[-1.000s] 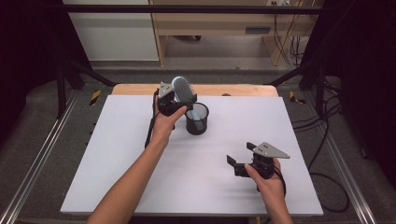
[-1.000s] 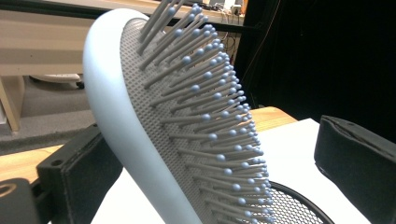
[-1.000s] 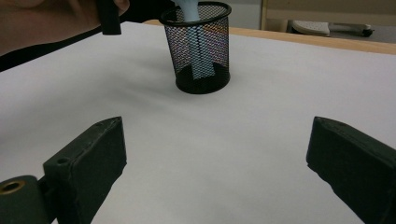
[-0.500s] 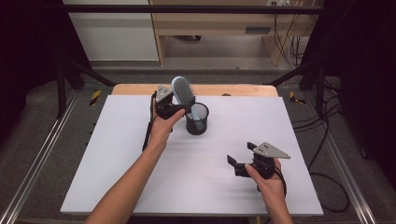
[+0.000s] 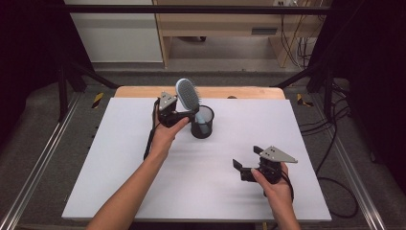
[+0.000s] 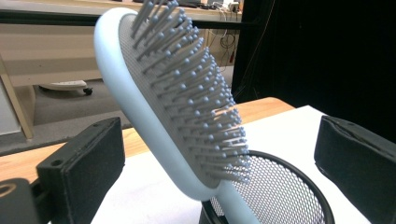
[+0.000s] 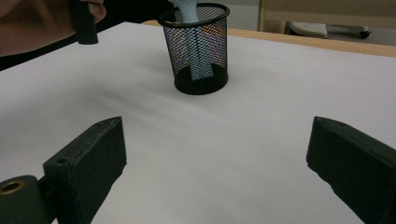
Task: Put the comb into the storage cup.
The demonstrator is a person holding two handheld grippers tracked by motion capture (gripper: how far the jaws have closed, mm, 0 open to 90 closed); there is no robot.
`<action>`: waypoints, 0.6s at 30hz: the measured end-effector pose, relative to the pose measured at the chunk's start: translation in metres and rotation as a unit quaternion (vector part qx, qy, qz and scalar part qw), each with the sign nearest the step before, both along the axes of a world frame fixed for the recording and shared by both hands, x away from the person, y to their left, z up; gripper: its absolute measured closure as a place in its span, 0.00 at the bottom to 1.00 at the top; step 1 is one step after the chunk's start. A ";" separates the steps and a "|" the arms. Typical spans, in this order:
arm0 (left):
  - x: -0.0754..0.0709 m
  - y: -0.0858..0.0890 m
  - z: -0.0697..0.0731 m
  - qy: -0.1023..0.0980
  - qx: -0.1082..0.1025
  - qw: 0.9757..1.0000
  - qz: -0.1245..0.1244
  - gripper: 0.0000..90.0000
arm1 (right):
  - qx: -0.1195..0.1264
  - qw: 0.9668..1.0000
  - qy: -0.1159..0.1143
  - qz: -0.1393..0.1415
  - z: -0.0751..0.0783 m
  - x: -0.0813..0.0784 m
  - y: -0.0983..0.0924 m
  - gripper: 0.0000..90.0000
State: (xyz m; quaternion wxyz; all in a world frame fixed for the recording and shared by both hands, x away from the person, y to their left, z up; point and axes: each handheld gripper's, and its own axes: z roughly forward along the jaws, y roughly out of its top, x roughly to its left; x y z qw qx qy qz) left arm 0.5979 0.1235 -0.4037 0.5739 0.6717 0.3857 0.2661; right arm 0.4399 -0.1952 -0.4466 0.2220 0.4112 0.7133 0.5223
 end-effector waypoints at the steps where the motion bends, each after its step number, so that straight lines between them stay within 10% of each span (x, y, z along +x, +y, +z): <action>1: -0.001 0.000 0.000 -0.001 0.001 1.000 0.000 0.02 | 0.000 1.000 0.000 0.000 0.000 0.000 0.000 0.06; 18: -0.015 0.010 0.006 -0.004 -0.002 1.000 0.001 0.02 | -0.002 1.000 0.001 0.002 0.000 0.000 0.001 0.06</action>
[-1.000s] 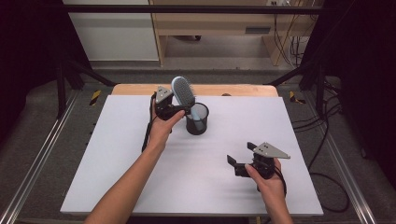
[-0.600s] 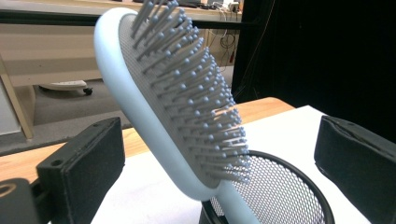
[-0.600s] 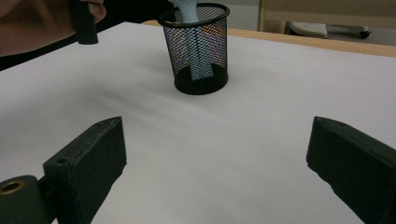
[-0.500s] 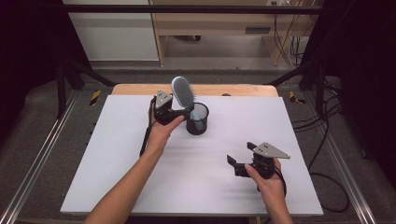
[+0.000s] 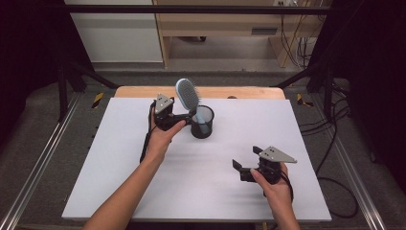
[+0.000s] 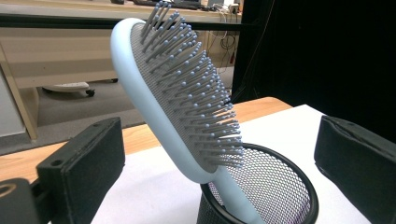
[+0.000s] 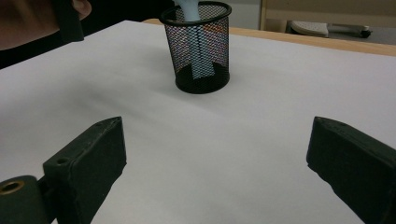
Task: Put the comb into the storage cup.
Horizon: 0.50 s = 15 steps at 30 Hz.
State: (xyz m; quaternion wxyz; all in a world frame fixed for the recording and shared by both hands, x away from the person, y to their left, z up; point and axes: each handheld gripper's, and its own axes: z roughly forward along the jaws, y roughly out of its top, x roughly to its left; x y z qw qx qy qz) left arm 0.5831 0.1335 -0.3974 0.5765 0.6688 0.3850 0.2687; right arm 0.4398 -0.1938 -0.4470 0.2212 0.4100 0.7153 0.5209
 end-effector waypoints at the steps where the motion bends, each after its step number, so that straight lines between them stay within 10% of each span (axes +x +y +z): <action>1: -0.001 0.001 0.000 0.000 0.001 1.000 0.000 0.02 | 0.000 1.000 0.000 0.000 0.000 0.000 0.000 0.05; 15: -0.009 0.004 0.006 -0.002 -0.002 1.000 0.005 0.02 | 0.003 1.000 -0.002 0.001 0.001 0.000 0.000 0.04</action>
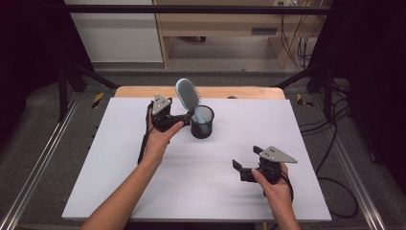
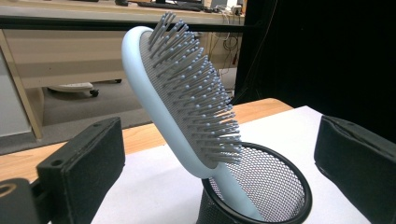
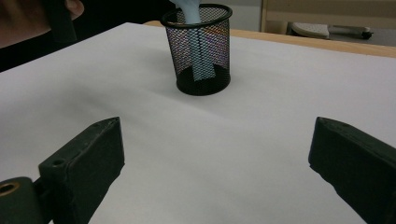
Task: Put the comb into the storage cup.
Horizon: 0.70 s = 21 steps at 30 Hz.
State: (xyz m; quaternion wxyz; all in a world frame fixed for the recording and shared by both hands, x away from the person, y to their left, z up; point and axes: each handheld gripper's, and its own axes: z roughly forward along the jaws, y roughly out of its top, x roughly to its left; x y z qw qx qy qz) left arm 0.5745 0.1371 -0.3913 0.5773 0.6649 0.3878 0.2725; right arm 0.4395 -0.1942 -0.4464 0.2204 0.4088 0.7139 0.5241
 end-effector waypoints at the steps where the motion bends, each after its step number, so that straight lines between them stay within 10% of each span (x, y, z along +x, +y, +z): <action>1: -0.001 0.000 0.000 0.000 -0.001 1.000 0.000 0.02 | -0.001 1.000 0.000 0.001 0.000 0.000 0.000 0.04; 21: -0.009 0.018 0.010 -0.004 -0.009 1.000 0.008 0.02 | -0.004 1.000 0.002 0.003 -0.001 0.000 0.001 0.04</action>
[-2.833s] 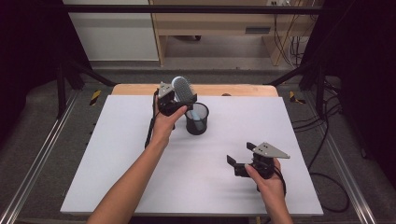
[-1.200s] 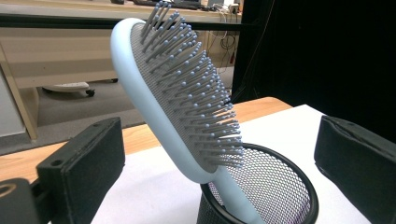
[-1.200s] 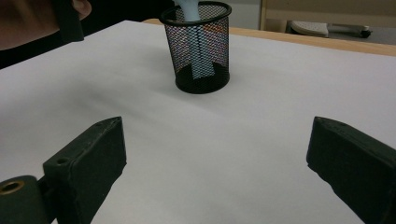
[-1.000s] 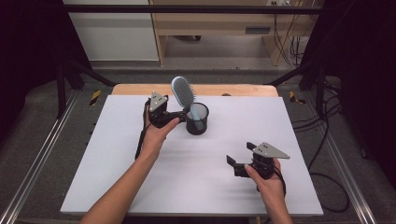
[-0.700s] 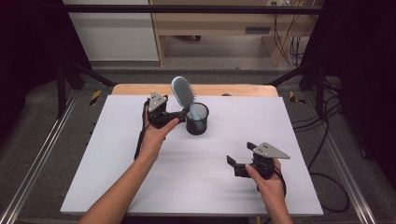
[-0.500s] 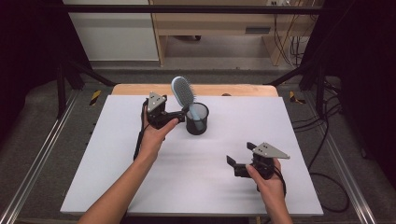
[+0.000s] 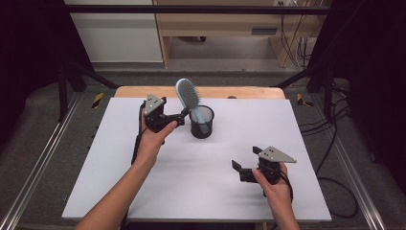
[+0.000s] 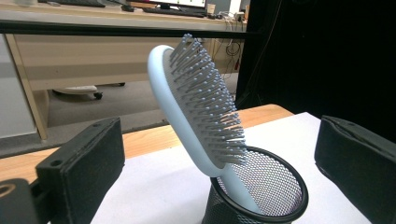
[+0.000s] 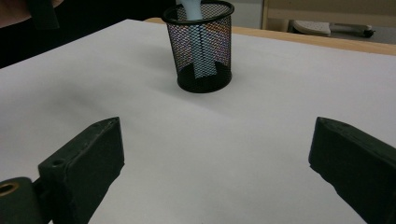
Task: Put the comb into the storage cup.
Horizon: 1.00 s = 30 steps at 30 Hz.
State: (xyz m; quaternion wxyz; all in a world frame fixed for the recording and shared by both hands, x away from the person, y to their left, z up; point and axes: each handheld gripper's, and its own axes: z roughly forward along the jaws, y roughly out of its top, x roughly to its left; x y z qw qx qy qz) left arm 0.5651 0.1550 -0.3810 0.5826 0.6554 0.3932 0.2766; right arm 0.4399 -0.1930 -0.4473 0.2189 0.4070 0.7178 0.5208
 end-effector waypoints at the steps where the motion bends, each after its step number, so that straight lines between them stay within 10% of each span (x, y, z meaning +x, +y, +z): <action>1: 0.000 0.001 0.000 0.000 0.000 1.000 0.000 0.02 | 0.000 1.000 0.000 0.000 0.000 0.000 0.000 0.04; 30: -0.015 0.049 0.010 -0.017 -0.012 1.000 0.020 0.02 | 0.007 1.000 0.003 0.007 -0.001 0.001 -0.001 0.04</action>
